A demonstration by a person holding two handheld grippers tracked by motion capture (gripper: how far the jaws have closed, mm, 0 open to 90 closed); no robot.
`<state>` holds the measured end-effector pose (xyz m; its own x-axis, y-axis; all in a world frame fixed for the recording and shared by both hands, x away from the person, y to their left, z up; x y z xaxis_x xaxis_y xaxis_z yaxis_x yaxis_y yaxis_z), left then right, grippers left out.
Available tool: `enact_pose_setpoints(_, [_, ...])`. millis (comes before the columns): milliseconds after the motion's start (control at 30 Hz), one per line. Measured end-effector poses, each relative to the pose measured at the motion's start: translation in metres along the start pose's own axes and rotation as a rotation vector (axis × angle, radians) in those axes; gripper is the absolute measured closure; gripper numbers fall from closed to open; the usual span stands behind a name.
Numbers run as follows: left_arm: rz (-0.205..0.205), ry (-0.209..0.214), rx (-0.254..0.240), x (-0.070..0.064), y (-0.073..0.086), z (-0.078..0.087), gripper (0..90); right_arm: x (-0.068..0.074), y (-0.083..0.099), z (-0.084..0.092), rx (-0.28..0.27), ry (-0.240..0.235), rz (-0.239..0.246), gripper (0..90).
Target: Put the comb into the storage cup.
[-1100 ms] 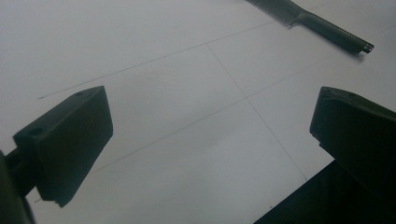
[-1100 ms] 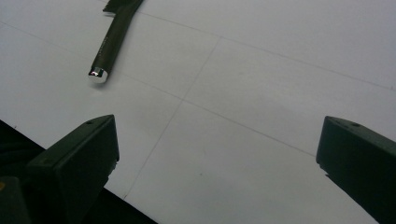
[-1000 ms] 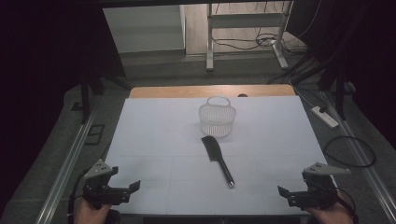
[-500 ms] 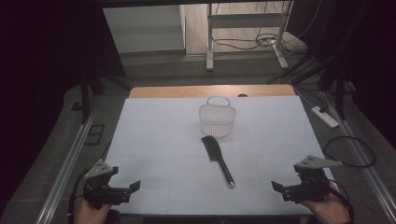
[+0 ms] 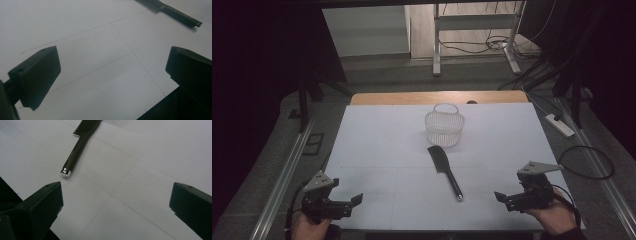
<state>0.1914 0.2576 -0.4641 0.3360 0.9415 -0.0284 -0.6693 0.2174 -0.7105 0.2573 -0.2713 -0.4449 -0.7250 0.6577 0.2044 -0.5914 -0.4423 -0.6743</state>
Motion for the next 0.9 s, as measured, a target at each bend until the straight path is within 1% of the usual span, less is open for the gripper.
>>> enact_pose_setpoints(233, [0.004, 0.001, 0.0, 0.0, 0.0, 0.0, 0.5, 0.001, -0.004, -0.008, 0.008, -0.012, 0.005, 0.0])
enact_pose_setpoints(333, [0.005, 0.001, 0.001, 0.0, 0.0, 0.0, 0.5, 0.002, -0.006, -0.014, 0.005, -0.019, 0.022, 0.0])
enact_pose_setpoints(467, [0.005, 0.001, 0.002, 0.0, 0.0, 0.0, 0.5, 0.003, -0.008, -0.018, 0.011, -0.028, 0.02, 0.0])
enact_pose_setpoints(667, [0.001, 0.001, 0.003, 0.0, 0.0, -0.001, 0.5, 0.005, -0.012, -0.026, 0.046, -0.05, 0.022, 0.0])
enact_pose_setpoints(700, [0.001, 0.001, 0.004, 0.0, 0.0, -0.001, 0.5, 0.006, -0.013, -0.028, 0.048, -0.056, 0.025, 0.0])
enact_pose_setpoints(900, [0.0, 0.0, 0.005, 0.0, 0.0, -0.001, 0.5, 0.008, -0.018, -0.033, 0.053, -0.058, 0.037, 0.0])
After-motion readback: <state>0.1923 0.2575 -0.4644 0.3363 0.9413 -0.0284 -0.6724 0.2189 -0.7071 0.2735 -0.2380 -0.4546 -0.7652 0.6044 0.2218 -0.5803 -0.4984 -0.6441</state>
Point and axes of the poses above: each handheld gripper's, and its own axes: z roughly backward along the jaws, y roughly out of its underside, x roughly to its left, the point moved 1 cm from there along -z, roughly forward along the jaws, and after that the axes turned 12 degrees about -y, right-handed, at the moved point
